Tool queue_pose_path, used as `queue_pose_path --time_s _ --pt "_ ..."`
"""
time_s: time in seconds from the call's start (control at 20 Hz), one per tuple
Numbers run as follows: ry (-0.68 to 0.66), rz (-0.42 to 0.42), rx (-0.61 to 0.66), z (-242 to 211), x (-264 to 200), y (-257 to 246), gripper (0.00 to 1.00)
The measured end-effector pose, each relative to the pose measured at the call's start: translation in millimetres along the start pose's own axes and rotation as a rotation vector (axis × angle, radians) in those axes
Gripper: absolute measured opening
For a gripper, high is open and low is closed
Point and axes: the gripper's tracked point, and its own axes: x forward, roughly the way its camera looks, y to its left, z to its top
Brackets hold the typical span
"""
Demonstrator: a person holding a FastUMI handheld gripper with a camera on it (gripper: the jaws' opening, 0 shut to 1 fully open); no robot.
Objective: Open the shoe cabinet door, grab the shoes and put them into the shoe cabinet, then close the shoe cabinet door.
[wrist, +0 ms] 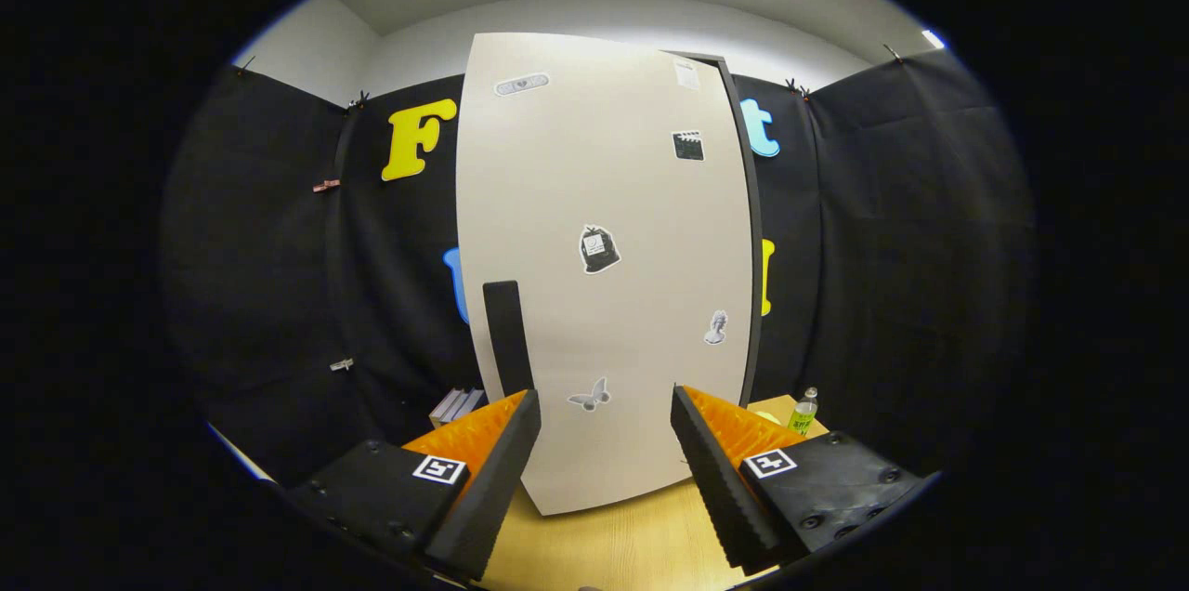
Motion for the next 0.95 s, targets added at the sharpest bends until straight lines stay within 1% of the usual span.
queue_pose_path --time_s 0.5,0.6,0.95 --pt "-0.023 -0.004 -0.031 9 -6 -1 0.93" --pt "-0.019 -0.003 -0.037 9 -4 1 0.95" --pt "-0.035 -0.003 -0.074 11 -1 5 0.95"
